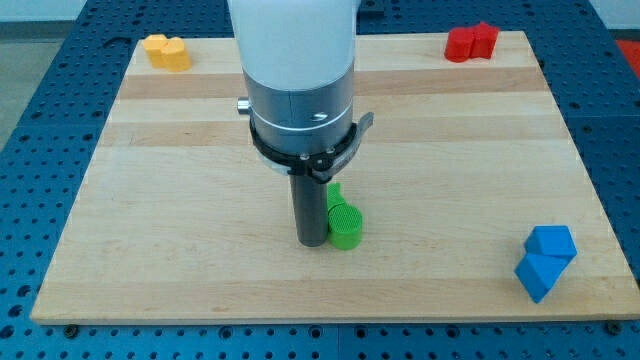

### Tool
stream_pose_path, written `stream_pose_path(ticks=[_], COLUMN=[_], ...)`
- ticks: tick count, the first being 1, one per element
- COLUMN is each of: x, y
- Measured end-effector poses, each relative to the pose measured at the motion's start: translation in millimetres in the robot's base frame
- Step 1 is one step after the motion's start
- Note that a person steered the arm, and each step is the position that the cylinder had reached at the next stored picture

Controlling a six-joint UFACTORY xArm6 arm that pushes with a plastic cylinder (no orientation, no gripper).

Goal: Point your arm towards the blue triangle

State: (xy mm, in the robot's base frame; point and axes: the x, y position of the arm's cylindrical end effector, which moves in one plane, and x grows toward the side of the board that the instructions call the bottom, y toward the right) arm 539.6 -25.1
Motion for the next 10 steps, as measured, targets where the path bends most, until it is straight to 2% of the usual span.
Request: stream_pose_path(ticks=[2, 3, 5, 6, 7, 8, 10], x=[56.5, 78.4, 79.3, 52.9, -4.7, -46.7, -42.7], y=[-11.9, 7.7, 81.0, 86.5, 96.3, 159.4, 346.3])
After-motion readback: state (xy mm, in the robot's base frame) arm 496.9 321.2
